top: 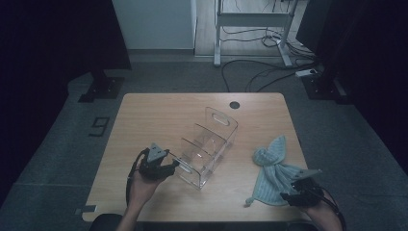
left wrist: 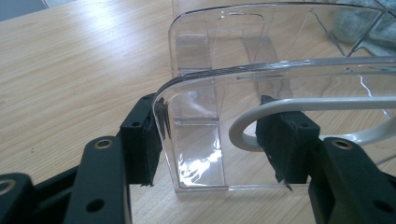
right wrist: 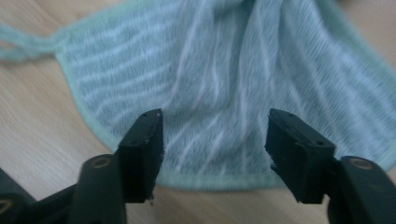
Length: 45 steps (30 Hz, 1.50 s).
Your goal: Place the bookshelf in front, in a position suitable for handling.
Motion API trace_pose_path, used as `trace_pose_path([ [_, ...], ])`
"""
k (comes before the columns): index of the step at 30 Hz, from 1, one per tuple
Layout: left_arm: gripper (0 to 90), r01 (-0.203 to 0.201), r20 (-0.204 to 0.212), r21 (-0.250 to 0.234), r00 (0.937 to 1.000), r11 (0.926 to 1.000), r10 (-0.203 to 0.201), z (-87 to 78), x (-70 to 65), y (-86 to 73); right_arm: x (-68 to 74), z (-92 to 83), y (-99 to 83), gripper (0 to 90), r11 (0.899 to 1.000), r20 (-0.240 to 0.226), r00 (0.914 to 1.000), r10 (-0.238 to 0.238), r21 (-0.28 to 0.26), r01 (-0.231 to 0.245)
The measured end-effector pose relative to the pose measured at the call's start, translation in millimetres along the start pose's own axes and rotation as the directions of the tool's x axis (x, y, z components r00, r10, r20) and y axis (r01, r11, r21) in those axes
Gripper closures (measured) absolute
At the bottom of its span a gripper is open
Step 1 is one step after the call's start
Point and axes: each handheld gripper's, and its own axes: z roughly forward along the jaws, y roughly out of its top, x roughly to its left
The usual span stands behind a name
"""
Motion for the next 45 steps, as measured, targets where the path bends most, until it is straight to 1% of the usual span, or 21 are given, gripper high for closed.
trace_pose_path([
  [1, 42.7, 0.000, 0.000, 0.000, 1.0000, 1.0000, 0.000, 0.0, 0.0, 0.0, 0.1, 1.8, -1.3, 46.0, 1.000, -0.011, 0.9999, -0.006, 0.012, 0.006],
  [3, 42.7, 0.000, 0.000, 0.000, 1.0000, 1.0000, 0.000, 0.0, 0.1, -0.1, 1.7, 5.5, -2.9, 54.7, 0.999, -0.018, 0.9998, -0.013, 0.038, 0.014],
  [4, 42.7, 0.000, 0.001, 0.000, 1.0000, 1.0000, 0.000, -0.1, 0.1, -0.1, 2.7, 5.4, -3.3, 65.9, 0.999, -0.013, 0.9998, -0.015, 0.030, 0.015],
  [5, 42.7, 0.000, 0.000, 0.000, 1.0000, 1.0000, 0.000, -0.1, 0.0, 0.0, 2.5, 4.0, -2.8, 75.6, 0.999, -0.020, 0.9997, -0.013, 0.030, 0.013],
  [6, 42.7, 0.000, 0.000, 0.001, 1.0000, 1.0000, 0.000, -0.1, -0.1, 0.1, 2.9, 2.6, -2.5, 81.0, 0.999, -0.013, 0.9998, -0.015, 0.034, 0.015],
  [7, 42.7, 0.000, 0.000, 0.000, 1.0000, 1.0000, 0.000, -0.1, -0.1, 0.0, 3.5, 1.2, -2.4, 83.9, 0.999, -0.004, 0.9999, -0.016, 0.033, 0.016],
  [10, 42.7, 0.000, 0.000, 0.000, 1.0000, 1.0000, 0.000, 0.0, 0.0, 0.1, 3.3, -8.6, -0.9, 85.4, 1.000, 0.001, 0.9999, -0.011, 0.009, 0.011],
  [11, 42.7, 0.000, 0.001, 0.000, 1.0000, 1.0000, 0.000, 0.0, 0.0, 0.2, 2.9, -14.7, 0.8, 85.9, 1.000, 0.010, 0.9999, -0.010, -0.011, 0.010],
  [14, 42.7, 0.000, 0.001, 0.001, 1.0000, 1.0000, 0.000, 0.0, 0.1, 0.2, 2.3, -27.9, 7.0, 86.1, 0.999, 0.024, 0.9996, -0.014, -0.044, 0.015],
  [18, 42.7, 0.000, 0.001, 0.001, 1.0000, 1.0000, 0.000, 0.1, 0.0, 0.3, 1.5, -42.9, 22.3, 85.8, 0.996, 0.042, 0.9983, -0.039, -0.072, 0.042],
  [23, 42.7, -0.001, 0.002, 0.001, 1.0000, 1.0000, 0.001, 0.1, 0.1, 0.4, 1.6, -48.9, 48.1, 85.5, 0.992, 0.076, 0.9947, -0.070, -0.100, 0.077],
  [26, 42.7, -0.002, 0.002, 0.002, 1.0000, 1.0000, 0.002, 0.1, 0.2, 0.4, 1.7, -48.4, 65.5, 85.5, 0.989, 0.081, 0.9928, -0.088, -0.112, 0.097],
  [29, 42.7, -0.002, 0.002, 0.002, 1.0000, 1.0000, 0.002, 0.1, 0.2, 0.5, 2.3, -45.6, 78.8, 85.4, 0.987, 0.082, 0.9917, -0.099, -0.120, 0.109],
  [31, 42.7, -0.003, 0.002, 0.002, 1.0000, 1.0000, 0.003, 0.1, 0.2, 0.5, 2.7, -42.0, 87.8, 85.2, 0.985, 0.086, 0.9907, -0.106, -0.125, 0.116],
  [36, 43.1, -0.005, 0.003, 0.001, 1.0000, 1.0000, 0.005, 0.0, 0.2, 0.5, 1.2, -30.8, 108.0, 84.5, 0.982, 0.075, 0.9912, -0.110, -0.147, 0.120],
  [39, 43.1, -0.006, 0.003, 0.001, 1.0000, 1.0000, 0.006, 0.0, 0.4, 0.5, -0.5, -22.3, 117.3, 84.2, 0.982, 0.064, 0.9920, -0.109, -0.151, 0.117],
  [42, 43.1, -0.007, 0.004, 0.001, 1.0000, 1.0000, 0.007, -0.1, 0.5, 0.5, -1.8, -13.1, 122.8, 84.8, 0.983, 0.055, 0.9931, -0.104, -0.148, 0.111],
  [45, 43.1, -0.008, 0.005, 0.001, 1.0000, 1.0000, 0.008, 0.0, 0.6, 0.5, 0.9, -9.3, 124.3, 86.0, 0.983, 0.027, 0.9940, -0.106, -0.151, 0.109],
])
